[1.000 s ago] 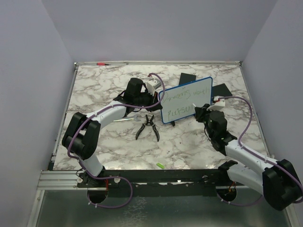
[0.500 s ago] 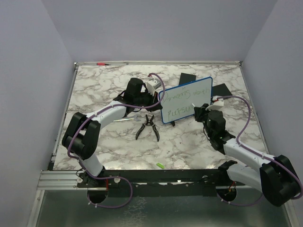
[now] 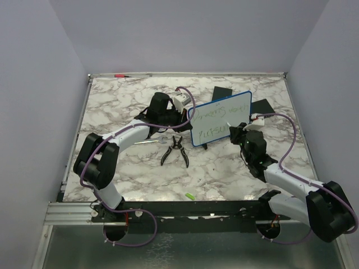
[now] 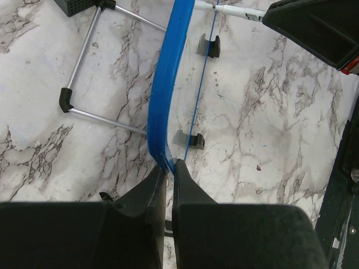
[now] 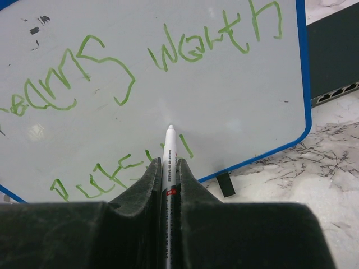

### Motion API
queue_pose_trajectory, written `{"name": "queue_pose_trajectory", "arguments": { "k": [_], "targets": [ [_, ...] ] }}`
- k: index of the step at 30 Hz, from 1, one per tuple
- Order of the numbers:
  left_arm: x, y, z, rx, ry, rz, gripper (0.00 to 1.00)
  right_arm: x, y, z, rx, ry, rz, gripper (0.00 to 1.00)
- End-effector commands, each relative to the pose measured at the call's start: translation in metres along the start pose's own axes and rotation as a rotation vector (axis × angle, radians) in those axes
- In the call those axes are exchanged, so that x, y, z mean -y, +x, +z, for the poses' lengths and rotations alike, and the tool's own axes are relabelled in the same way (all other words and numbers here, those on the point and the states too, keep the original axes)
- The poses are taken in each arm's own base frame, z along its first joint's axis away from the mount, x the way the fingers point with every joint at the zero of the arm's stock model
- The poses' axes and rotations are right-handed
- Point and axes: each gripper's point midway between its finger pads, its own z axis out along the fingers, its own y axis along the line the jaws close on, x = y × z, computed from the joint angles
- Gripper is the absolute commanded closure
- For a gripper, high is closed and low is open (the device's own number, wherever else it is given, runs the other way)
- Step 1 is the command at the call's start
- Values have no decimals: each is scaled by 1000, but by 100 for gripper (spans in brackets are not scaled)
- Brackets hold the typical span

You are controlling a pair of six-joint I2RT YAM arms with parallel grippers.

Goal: Write a sentence on the whiteboard

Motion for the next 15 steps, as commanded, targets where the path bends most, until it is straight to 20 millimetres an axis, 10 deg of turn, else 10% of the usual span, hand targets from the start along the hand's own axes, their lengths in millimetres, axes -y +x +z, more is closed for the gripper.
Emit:
{"name": "queue_pose_trajectory", "arguments": {
  "k": [1, 15],
  "targets": [
    [-6, 11, 4, -41, -30, 9, 100, 4, -1, 2, 17, 15, -5, 99],
    [-6, 11, 4, -40, -29, 9, 100, 4, 0, 4, 19, 16, -4, 99]
  ]
}}
